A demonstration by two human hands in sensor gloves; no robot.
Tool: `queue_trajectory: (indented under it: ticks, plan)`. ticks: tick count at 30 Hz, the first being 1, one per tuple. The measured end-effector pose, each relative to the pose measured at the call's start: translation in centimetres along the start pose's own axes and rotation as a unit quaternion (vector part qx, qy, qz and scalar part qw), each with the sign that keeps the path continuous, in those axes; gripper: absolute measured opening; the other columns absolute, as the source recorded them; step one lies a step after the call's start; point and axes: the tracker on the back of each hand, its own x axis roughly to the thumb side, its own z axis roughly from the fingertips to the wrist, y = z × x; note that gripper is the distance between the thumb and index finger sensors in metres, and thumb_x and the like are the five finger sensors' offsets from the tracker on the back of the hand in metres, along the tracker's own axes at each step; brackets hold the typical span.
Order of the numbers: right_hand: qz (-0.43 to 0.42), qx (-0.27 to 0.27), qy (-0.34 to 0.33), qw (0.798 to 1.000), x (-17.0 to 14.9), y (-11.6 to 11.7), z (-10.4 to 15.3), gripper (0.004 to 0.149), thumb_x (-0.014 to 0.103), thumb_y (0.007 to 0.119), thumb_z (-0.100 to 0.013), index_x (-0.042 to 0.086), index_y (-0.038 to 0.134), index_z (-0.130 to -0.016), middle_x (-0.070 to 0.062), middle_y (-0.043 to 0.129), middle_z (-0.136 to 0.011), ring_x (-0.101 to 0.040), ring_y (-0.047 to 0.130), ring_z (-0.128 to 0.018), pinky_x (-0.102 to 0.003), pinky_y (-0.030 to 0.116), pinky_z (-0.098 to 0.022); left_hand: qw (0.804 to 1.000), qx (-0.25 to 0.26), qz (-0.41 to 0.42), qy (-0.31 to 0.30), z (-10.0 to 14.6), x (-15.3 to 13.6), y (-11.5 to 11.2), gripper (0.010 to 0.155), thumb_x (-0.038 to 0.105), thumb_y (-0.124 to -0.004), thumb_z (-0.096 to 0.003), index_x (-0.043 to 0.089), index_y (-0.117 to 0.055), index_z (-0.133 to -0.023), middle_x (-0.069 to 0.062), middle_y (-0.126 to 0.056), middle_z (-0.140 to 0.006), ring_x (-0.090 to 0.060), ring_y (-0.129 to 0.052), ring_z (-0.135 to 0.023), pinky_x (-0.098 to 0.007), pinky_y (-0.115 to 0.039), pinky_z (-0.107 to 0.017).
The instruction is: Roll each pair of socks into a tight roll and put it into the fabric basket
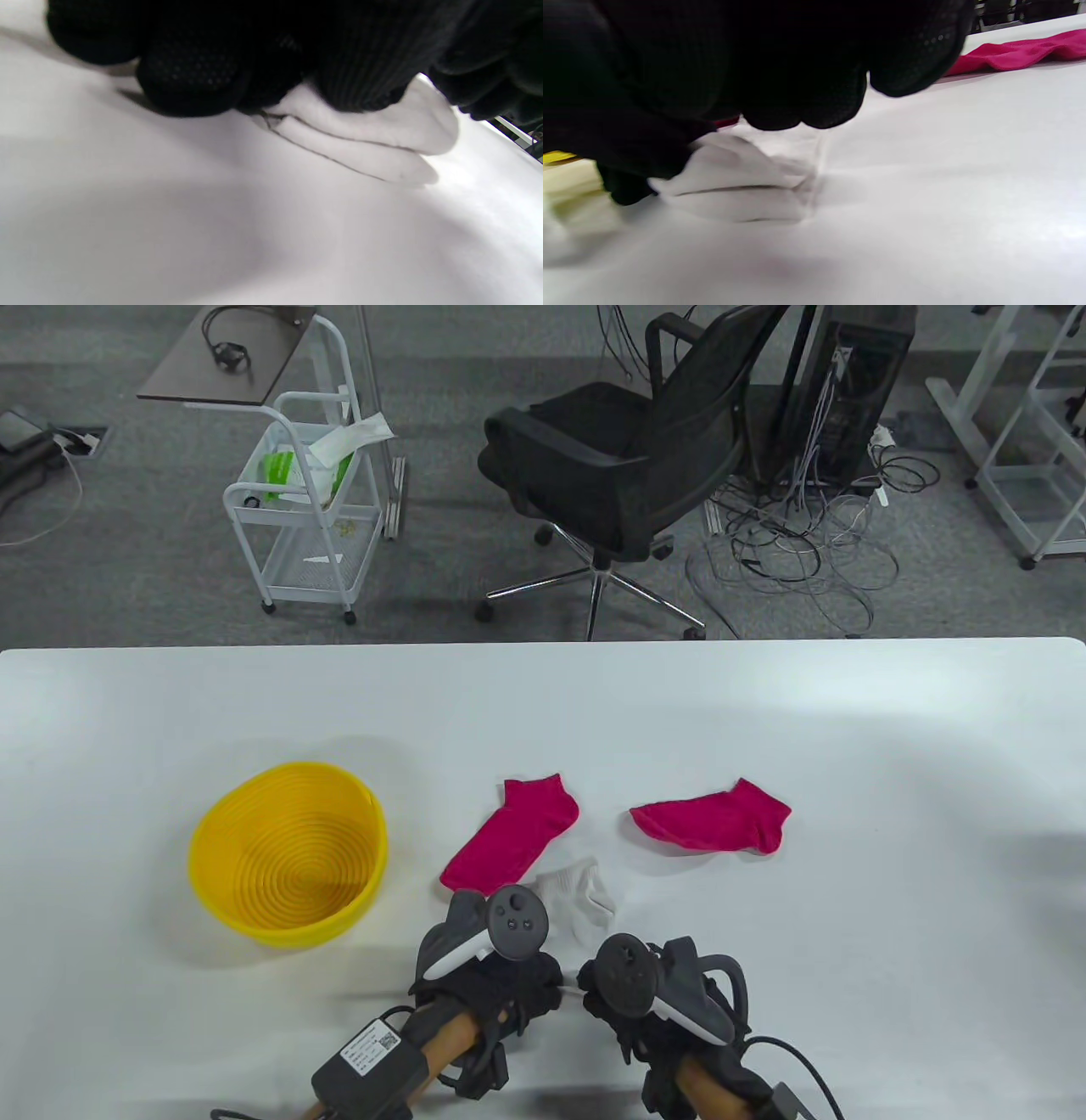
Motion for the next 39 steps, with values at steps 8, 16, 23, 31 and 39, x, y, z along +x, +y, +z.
queue_trajectory:
  ticks: [8, 16, 23, 31, 39]
  plan:
    - [0.07, 0.043, 0.003, 0.997, 0.6, 2.1, -0.4, 0.044, 0.047, 0.09, -0.036, 0.037, 0.087, -0.079, 0.011, 0.095, -0.084, -0.017, 0.097, -0.075, -0.046, 0.082, -0.053, 1.0, 0.01, -0.016, 0.013, 0.0, 0.3, -0.2, 0.043, 0.045, -0.089, -0.0342, 0.025, -0.093, -0.072, -0.005, -0.097, -0.059, -0.022, -0.099, -0.039, -0.043, -0.081, -0.035]
    - [0.071, 0.034, 0.013, 0.997, 0.5, 3.1, -0.8, 0.053, 0.048, 0.093, -0.032, 0.035, 0.083, -0.082, 0.007, 0.091, -0.085, -0.017, 0.095, -0.074, -0.048, 0.08, -0.055, 1.0, 0.016, -0.011, 0.005, 0.9, 0.2, 0.4, 0.052, 0.042, -0.086, -0.0363, 0.024, -0.084, -0.086, -0.007, -0.1, -0.067, -0.024, -0.104, -0.044, -0.046, -0.082, -0.038]
    - [0.07, 0.01, 0.021, 0.997, 0.6, 3.4, -1.3, 0.046, 0.044, 0.092, -0.035, 0.033, 0.085, -0.079, 0.006, 0.093, -0.078, -0.017, 0.097, -0.068, -0.048, 0.08, -0.055, 0.999, 0.021, -0.039, -0.017, 1.8, 0.3, 0.1, 0.053, 0.044, -0.089, -0.0347, 0.033, -0.088, -0.086, -0.006, -0.089, -0.082, -0.025, -0.097, -0.059, -0.047, -0.077, -0.048]
    - [0.036, 0.033, 0.03, 0.998, 0.0, 3.1, -1.8, 0.043, 0.045, 0.087, -0.038, 0.032, 0.086, -0.079, 0.005, 0.093, -0.077, -0.016, 0.096, -0.068, -0.047, 0.08, -0.055, 0.996, 0.033, -0.077, -0.028, 1.2, 1.0, -0.6, 0.055, 0.044, -0.094, -0.0314, 0.026, -0.086, -0.083, -0.006, -0.091, -0.076, -0.024, -0.095, -0.053, -0.046, -0.076, -0.047]
    - [-0.005, 0.037, 0.036, 0.999, -1.1, 2.0, -1.7, 0.043, 0.045, 0.084, -0.04, 0.031, 0.087, -0.08, 0.005, 0.094, -0.079, -0.017, 0.097, -0.069, -0.047, 0.08, -0.054, 0.995, 0.054, -0.075, -0.038, 0.9, 1.3, -0.7, 0.044, 0.04, -0.088, -0.0355, 0.024, -0.092, -0.076, -0.006, -0.097, -0.066, -0.024, -0.099, -0.045, -0.046, -0.079, -0.042]
